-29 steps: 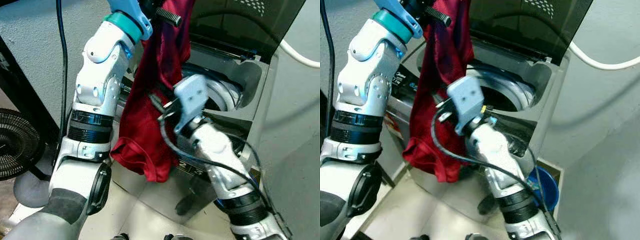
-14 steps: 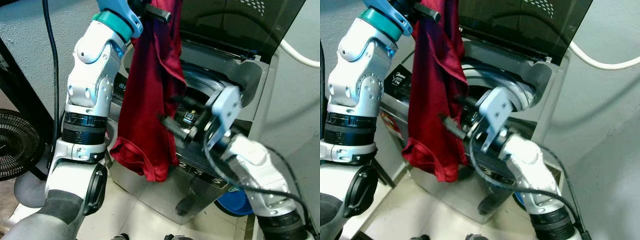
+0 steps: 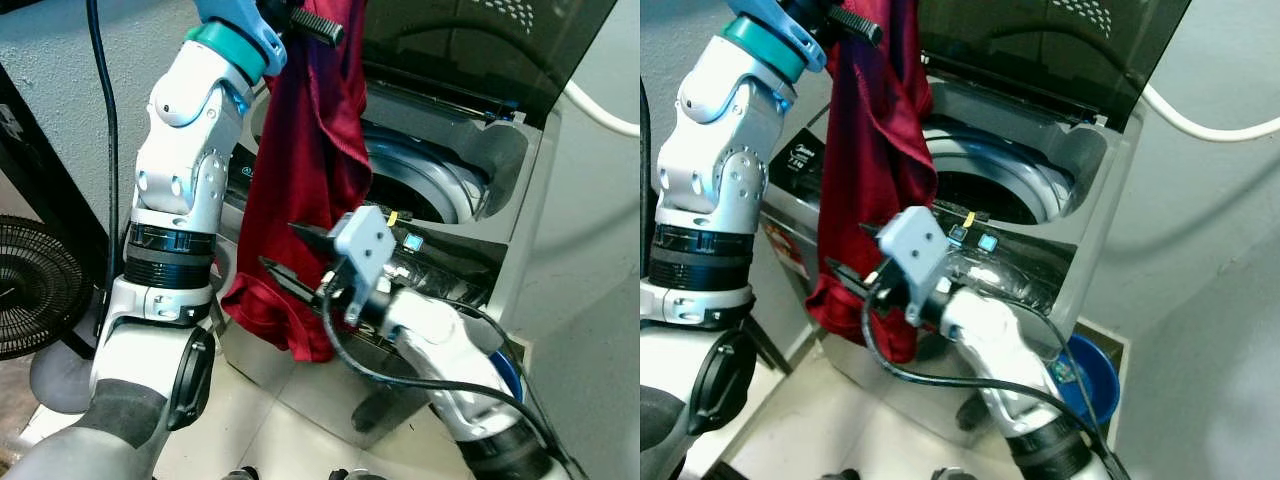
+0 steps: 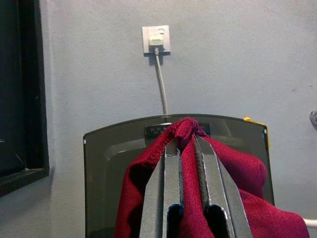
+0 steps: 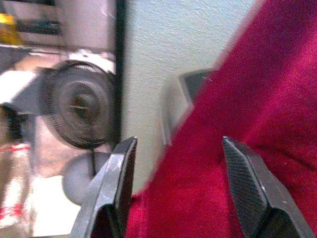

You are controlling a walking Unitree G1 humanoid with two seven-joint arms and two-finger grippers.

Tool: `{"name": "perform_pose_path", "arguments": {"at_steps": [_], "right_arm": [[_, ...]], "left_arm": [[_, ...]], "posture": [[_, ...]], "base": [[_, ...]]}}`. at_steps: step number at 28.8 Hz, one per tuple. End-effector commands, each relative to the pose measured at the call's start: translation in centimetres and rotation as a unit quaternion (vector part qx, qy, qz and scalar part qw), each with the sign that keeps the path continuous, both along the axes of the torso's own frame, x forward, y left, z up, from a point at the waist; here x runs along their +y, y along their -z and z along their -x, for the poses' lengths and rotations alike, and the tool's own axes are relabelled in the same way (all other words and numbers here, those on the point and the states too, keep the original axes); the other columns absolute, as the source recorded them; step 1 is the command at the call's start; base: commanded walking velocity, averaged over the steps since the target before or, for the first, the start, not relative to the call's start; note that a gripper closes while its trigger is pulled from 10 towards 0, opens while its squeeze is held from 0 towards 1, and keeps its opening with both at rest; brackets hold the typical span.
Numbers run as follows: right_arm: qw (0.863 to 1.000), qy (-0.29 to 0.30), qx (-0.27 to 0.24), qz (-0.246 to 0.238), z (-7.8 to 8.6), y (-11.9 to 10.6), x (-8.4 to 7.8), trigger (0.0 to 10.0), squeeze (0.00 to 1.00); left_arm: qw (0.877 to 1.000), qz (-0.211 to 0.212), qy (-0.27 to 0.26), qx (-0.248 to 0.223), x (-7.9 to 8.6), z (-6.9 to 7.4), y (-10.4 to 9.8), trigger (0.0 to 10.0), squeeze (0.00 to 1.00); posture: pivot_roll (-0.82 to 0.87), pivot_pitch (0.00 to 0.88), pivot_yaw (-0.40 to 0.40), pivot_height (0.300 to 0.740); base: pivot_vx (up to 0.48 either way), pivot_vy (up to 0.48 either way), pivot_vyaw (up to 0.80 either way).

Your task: Clothes washing

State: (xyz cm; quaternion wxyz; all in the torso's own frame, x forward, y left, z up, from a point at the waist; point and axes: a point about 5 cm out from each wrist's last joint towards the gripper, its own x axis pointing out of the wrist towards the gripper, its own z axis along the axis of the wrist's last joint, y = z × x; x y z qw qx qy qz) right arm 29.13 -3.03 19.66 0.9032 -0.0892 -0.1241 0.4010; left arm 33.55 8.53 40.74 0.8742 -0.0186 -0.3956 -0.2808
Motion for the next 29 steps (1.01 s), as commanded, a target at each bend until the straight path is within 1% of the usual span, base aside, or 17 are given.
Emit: {"name": "perform_pose_path", "arguments": {"at_steps": [1,3,4,8,10,11,14,18,19,20,21,22,24,25,26,27,29], "right_arm": [[0.999,0.036,0.002,0.006,-0.4,0.4,0.1,10.0,0.00],[0.997,0.075,0.006,-0.005,-0.9,0.3,-0.3,10.0,0.00],[0.995,0.096,0.004,-0.007,-1.2,0.2,-1.0,10.0,0.00],[0.992,0.124,-0.002,-0.003,-1.7,0.1,-1.8,10.0,0.00],[0.986,0.166,-0.007,-0.009,-2.4,-0.1,-2.7,10.0,0.00],[0.986,0.166,-0.007,-0.009,-2.4,-0.1,-2.7,10.0,0.00],[0.975,0.218,-0.017,-0.026,-3.2,-0.6,-3.6,10.0,0.00],[0.965,0.257,-0.026,-0.047,-3.6,-1.1,-3.9,10.0,0.00],[0.965,0.257,-0.026,-0.047,-3.6,-1.1,-3.9,10.0,0.00],[0.959,0.278,-0.024,-0.053,-3.7,-1.2,-4.1,10.0,0.00],[0.959,0.278,-0.024,-0.053,-3.7,-1.2,-4.1,10.0,0.00],[0.954,0.293,-0.022,-0.058,-3.8,-1.2,-4.1,10.0,0.00],[0.931,0.356,-0.038,-0.074,-5.1,-2.5,-4.9,10.0,0.00],[0.931,0.356,-0.038,-0.074,-5.1,-2.5,-4.9,10.0,0.00],[0.911,0.395,-0.081,-0.083,-6.6,-4.7,-5.6,10.0,0.00],[0.911,0.395,-0.081,-0.083,-6.6,-4.7,-5.6,10.0,0.00],[0.898,0.417,-0.116,-0.083,-7.6,-6.5,-6.3,10.0,0.00]], "left_arm": [[1.000,0.004,0.008,-0.019,-0.2,0.5,-0.7,10.0,0.00],[1.000,0.005,0.007,-0.019,-0.1,0.6,-0.6,10.0,0.00],[1.000,0.007,0.009,-0.018,-0.1,0.7,-0.6,10.0,0.00],[1.000,0.008,0.011,-0.019,-0.2,0.8,-0.6,10.0,0.00],[1.000,0.008,0.013,-0.019,-0.3,0.9,-0.5,10.0,0.00],[1.000,0.008,0.013,-0.019,-0.3,0.9,-0.5,10.0,0.00],[1.000,0.009,0.015,-0.018,-0.4,1.0,-0.5,10.0,0.00],[1.000,0.008,0.018,-0.015,-0.3,1.3,-0.3,10.0,0.00],[1.000,0.008,0.018,-0.015,-0.3,1.3,-0.3,10.0,0.00],[1.000,0.008,0.018,-0.012,-0.3,1.3,-0.1,10.0,0.00],[1.000,0.008,0.018,-0.012,-0.3,1.3,-0.1,10.0,0.00],[1.000,0.008,0.018,-0.010,-0.3,1.4,0.1,10.0,0.00],[1.000,0.005,0.009,0.007,-0.1,1.3,1.0,10.0,0.00],[1.000,0.005,0.009,0.007,-0.1,1.3,1.0,10.0,0.00],[0.998,0.004,-0.035,0.044,1.0,0.3,2.8,10.0,0.00],[0.998,0.004,-0.035,0.044,1.0,0.3,2.8,10.0,0.00],[0.993,0.005,-0.087,0.079,2.2,-0.8,4.4,10.0,0.00]], "posture": [[0.01,0.051,0.017,0.740],[0.00,0.049,0.013,0.740],[0.00,0.050,0.012,0.740],[0.00,0.051,0.012,0.740],[0.00,0.052,0.013,0.740],[0.00,0.052,0.013,0.740],[0.00,0.056,0.016,0.740],[0.00,0.059,0.018,0.740],[0.00,0.059,0.018,0.740],[0.00,0.061,0.017,0.740],[0.00,0.061,0.017,0.740],[0.00,0.062,0.017,0.740],[0.00,0.068,0.020,0.740],[0.00,0.068,0.020,0.740],[0.00,0.075,0.021,0.740],[0.00,0.075,0.021,0.740],[0.00,0.080,0.017,0.740]], "base": [[0.000,0.000,0.00],[0.000,0.000,0.00],[0.000,0.000,0.00],[0.000,0.000,0.00],[0.000,0.000,0.00],[0.000,0.000,0.00],[0.000,0.000,0.00],[0.000,0.000,0.00],[0.000,0.000,0.00],[0.000,0.000,0.00],[0.000,0.000,0.00],[0.000,0.000,0.00],[0.000,0.000,0.00],[0.000,0.000,0.00],[0.000,0.000,0.00],[0.000,0.000,0.00],[0.000,0.000,0.00]]}}
